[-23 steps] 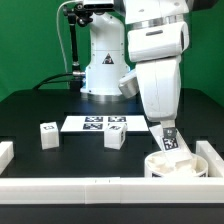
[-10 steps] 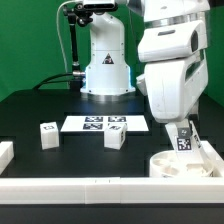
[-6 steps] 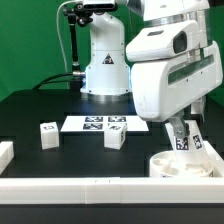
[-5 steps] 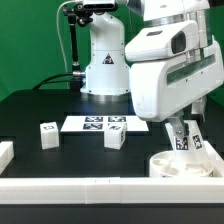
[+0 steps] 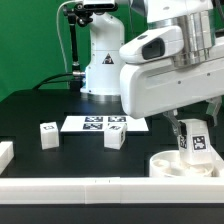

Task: Assemble stool

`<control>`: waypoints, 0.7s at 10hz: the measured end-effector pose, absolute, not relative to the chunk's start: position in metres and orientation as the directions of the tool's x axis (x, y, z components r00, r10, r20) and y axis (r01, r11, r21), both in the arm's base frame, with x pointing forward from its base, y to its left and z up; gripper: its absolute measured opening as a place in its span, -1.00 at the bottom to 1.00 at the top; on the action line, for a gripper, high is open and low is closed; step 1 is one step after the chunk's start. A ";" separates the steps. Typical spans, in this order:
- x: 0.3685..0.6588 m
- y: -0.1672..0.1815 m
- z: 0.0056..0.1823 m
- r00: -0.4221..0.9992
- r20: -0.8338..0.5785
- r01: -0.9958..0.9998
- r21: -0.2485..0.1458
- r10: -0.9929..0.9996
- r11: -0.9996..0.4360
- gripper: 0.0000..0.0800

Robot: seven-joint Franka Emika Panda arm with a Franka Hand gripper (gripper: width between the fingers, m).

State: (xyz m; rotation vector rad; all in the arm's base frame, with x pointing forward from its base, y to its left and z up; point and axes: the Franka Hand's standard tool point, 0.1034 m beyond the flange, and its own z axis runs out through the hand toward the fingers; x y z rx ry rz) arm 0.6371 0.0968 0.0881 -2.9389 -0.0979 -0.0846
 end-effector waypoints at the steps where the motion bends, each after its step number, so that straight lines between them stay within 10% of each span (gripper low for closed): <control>1: 0.637 0.098 0.088 0.998 0.044 -0.027 -0.207 -0.036 -0.978 -0.11; 7: 0.637 0.101 0.088 0.920 -0.046 -0.388 -0.242 -0.389 -0.889 -0.11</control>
Offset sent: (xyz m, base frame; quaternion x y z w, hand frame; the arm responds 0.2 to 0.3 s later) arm 0.0000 0.0000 0.0000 0.0000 0.0000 0.1938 0.9810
